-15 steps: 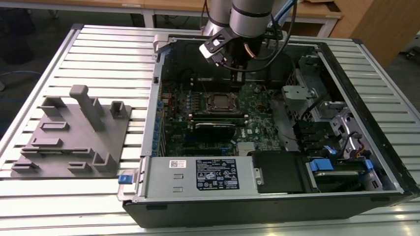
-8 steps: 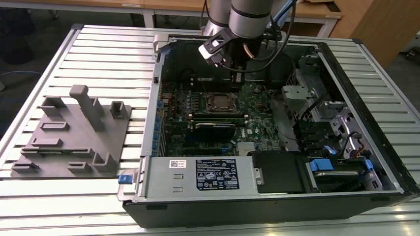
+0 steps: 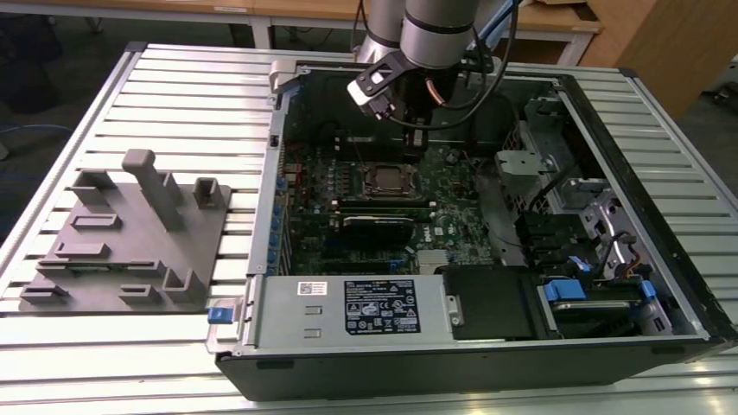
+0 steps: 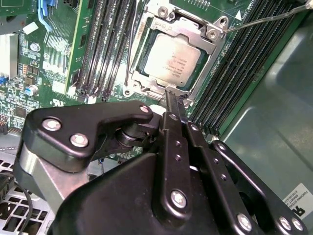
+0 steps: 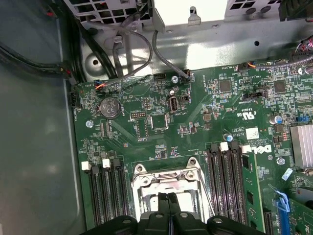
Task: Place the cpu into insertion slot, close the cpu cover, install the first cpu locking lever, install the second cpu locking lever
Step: 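Close the cpu cover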
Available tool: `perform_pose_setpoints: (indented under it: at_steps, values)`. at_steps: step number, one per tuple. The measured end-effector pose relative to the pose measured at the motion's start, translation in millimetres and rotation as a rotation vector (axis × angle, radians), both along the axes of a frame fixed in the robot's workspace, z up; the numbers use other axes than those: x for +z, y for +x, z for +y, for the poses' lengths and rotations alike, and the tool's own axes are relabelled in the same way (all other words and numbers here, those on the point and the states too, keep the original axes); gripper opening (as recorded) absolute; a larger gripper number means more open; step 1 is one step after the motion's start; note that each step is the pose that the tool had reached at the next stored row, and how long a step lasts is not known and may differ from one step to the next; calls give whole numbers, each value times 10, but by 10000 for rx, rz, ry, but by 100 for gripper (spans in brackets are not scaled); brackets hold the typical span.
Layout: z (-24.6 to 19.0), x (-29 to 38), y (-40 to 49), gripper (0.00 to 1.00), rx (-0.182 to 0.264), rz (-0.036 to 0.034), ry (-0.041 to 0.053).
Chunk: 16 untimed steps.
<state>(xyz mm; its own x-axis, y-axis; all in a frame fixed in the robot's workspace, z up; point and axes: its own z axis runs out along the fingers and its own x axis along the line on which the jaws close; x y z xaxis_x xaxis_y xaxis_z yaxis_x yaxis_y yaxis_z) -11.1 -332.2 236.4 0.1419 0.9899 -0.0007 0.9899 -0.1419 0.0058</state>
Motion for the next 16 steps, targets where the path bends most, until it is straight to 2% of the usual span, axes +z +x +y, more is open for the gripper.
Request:
perform_pose_setpoints:
  at_steps: [5, 13, 16]
  values:
    - [-2, 0, -1, 10, 39, -1, 2]
    - [-12, 0, -4, 10, 451, -2, 0]
    - [-13, 0, -4, 10, 477, -2, 0]
